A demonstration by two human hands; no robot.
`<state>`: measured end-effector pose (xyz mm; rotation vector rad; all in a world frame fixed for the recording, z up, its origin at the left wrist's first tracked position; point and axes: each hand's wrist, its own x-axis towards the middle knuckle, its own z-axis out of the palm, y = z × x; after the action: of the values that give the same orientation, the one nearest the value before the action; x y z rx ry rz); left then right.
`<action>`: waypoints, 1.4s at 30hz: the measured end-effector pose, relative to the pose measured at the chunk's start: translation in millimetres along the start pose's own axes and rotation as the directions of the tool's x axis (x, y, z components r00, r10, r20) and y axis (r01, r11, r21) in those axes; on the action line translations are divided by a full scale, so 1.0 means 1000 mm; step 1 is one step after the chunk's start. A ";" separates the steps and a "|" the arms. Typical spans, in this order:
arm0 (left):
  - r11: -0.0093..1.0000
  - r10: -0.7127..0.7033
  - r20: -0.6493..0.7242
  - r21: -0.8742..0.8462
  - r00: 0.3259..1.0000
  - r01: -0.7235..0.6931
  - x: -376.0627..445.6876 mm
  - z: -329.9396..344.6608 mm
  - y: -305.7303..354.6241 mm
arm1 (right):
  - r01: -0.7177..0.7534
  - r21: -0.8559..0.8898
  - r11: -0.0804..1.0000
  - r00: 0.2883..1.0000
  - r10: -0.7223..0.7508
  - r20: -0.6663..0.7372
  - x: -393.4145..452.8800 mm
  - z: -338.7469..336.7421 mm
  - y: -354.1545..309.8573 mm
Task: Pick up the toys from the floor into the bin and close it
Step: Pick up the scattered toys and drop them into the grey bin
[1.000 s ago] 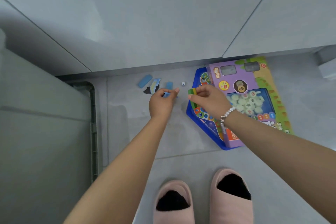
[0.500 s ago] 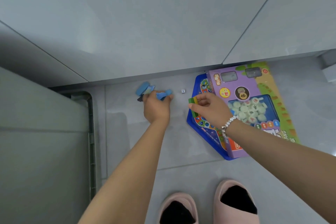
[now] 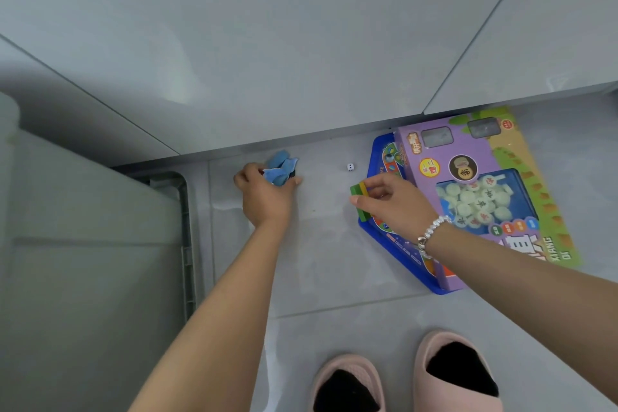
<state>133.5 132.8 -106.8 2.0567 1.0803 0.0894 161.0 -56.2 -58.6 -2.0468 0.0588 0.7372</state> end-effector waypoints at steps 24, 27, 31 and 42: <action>0.969 -0.009 0.316 0.236 0.949 -0.069 0.028 -0.021 0.005 | -0.034 -0.029 0.999 0.999 0.034 0.017 0.002 0.004 -0.001; 0.967 -0.049 0.328 0.251 0.943 -0.037 0.028 -0.024 0.006 | -0.024 -0.014 1.000 1.000 0.024 0.019 0.001 0.005 -0.002; 0.983 -0.131 0.390 0.173 0.911 0.067 0.021 -0.028 0.003 | -0.012 -0.007 1.000 1.000 0.012 0.020 0.001 0.006 -0.003; 0.899 -0.231 0.394 -0.264 0.890 0.350 -0.030 -0.016 0.010 | 0.094 -0.160 0.983 0.994 -0.102 -0.047 0.024 0.014 -0.004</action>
<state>114.7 117.8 -80.6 1.5169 1.0545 -0.2349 175.4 -37.3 -73.7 -2.2038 -0.0705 0.6410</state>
